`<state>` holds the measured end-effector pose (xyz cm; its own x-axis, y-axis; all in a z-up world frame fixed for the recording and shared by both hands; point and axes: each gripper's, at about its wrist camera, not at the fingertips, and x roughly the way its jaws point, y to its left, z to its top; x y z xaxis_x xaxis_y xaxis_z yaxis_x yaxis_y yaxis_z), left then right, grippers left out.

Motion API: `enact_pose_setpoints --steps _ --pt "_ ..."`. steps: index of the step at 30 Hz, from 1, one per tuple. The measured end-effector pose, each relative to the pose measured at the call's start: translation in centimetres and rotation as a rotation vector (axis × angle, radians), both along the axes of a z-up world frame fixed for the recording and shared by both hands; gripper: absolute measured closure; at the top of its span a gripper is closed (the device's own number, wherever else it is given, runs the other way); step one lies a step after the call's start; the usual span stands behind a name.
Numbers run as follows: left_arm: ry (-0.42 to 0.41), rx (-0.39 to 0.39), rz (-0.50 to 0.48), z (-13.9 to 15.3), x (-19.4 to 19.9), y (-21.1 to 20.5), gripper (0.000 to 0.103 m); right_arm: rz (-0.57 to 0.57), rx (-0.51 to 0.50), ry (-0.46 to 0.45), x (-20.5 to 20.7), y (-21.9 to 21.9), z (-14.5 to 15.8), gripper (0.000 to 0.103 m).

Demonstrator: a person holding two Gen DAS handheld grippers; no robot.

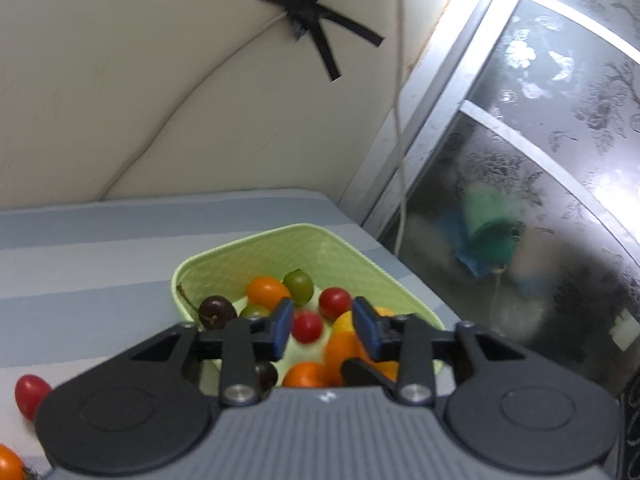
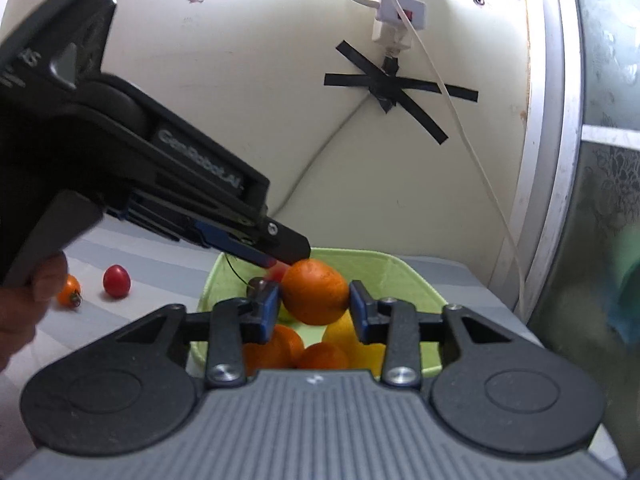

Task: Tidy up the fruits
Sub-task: 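Carry the red tomato and mandarin into the basket and open both tools, then grasp an oval orange cherry tomato with the left tool while the right tool grasps a red cherry tomato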

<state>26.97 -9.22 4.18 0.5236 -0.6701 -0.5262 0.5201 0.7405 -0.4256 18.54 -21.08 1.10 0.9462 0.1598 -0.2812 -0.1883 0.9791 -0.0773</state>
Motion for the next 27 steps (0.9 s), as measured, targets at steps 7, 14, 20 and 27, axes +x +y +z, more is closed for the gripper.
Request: enact_pose_setpoints --steps 7,14,20,27 --pt "-0.024 -0.074 0.041 2.2 -2.1 3.2 0.063 -0.03 0.049 -0.062 -1.1 -0.8 1.0 0.05" --pt "-0.185 -0.044 0.232 4.8 -9.8 13.0 0.056 0.08 0.138 -0.104 -5.3 -0.4 2.8 0.055" --pt "-0.194 0.207 0.352 0.9 -13.7 16.2 0.056 0.304 0.22 0.131 -5.1 3.1 1.2 0.06" --pt "-0.217 0.301 0.263 -1.7 -12.5 15.1 0.048 0.301 0.264 0.282 -0.5 7.0 0.5 0.061"
